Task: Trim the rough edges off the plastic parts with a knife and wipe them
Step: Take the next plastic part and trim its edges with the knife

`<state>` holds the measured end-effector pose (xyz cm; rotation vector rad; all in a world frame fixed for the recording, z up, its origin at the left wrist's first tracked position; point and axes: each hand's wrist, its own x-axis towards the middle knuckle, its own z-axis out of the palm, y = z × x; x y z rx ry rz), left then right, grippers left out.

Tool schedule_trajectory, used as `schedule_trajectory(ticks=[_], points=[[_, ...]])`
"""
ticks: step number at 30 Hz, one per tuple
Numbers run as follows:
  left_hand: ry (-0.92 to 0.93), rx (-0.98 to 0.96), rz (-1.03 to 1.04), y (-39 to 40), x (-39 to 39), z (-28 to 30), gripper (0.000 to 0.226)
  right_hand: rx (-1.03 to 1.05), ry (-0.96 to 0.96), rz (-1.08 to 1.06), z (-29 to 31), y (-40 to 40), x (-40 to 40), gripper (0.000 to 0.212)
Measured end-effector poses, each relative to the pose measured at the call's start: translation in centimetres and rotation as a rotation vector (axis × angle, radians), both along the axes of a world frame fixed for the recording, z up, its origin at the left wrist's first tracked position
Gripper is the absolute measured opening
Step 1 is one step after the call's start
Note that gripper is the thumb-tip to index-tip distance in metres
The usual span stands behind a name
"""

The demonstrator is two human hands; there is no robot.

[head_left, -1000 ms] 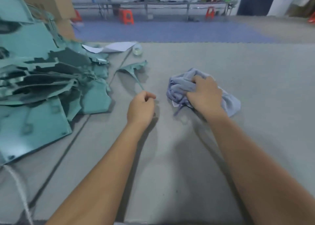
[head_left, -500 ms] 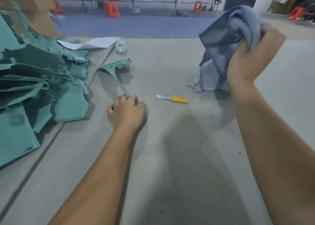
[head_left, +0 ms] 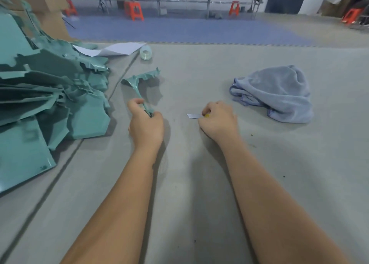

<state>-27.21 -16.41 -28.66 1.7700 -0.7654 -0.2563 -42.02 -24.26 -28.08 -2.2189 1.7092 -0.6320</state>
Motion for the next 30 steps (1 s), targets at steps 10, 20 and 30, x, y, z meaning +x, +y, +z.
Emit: schedule_trajectory(ticks=[10, 20, 30], points=[[0.261, 0.076, -0.146, 0.7, 3.0, 0.9, 0.014, -0.141, -0.368, 0.052, -0.5, 1.7, -0.9, 0.009], [0.111, -0.098, -0.445, 0.8, -0.4, 0.9, 0.024, 0.25, -1.177, 0.102, 0.9, 2.9, 1.5, 0.015], [-0.504, 0.118, -0.653, 0.9, -4.1, 0.3, 0.016, 0.069, -1.027, 0.123, 2.2, 3.2, 0.5, 0.014]])
